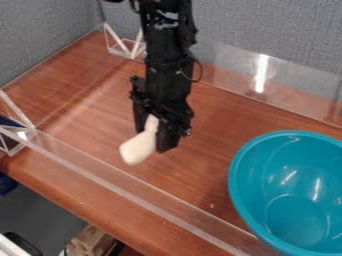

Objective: Put the mushroom in the blue bowl

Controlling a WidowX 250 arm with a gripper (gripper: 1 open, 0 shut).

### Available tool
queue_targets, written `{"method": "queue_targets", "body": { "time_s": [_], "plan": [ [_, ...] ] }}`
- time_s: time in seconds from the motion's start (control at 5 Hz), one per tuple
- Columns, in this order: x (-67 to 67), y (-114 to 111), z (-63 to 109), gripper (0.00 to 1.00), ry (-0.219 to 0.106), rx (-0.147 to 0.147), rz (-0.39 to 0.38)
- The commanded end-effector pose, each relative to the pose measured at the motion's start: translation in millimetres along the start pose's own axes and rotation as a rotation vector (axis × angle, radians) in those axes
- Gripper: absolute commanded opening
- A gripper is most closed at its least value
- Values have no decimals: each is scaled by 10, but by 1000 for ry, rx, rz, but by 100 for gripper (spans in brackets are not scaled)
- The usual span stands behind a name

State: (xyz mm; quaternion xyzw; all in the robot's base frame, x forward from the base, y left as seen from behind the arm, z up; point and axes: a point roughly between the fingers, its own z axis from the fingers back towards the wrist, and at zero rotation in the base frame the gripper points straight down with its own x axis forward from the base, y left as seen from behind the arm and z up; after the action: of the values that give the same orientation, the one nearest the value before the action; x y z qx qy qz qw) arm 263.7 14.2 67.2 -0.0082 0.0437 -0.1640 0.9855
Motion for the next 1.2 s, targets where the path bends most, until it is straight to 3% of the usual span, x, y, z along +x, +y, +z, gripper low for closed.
{"method": "queue_targets", "body": {
  "time_s": [0.0,0.2,0.6,1.0],
  "plan": [
    [116,-81,264,0,-84,34,-14],
    [180,-253,304,0,-93,34,-38],
    [435,-938,261,0,-99,23,-123],
    [489,-1173,312,0,-127,32,-175]
  ]
}}
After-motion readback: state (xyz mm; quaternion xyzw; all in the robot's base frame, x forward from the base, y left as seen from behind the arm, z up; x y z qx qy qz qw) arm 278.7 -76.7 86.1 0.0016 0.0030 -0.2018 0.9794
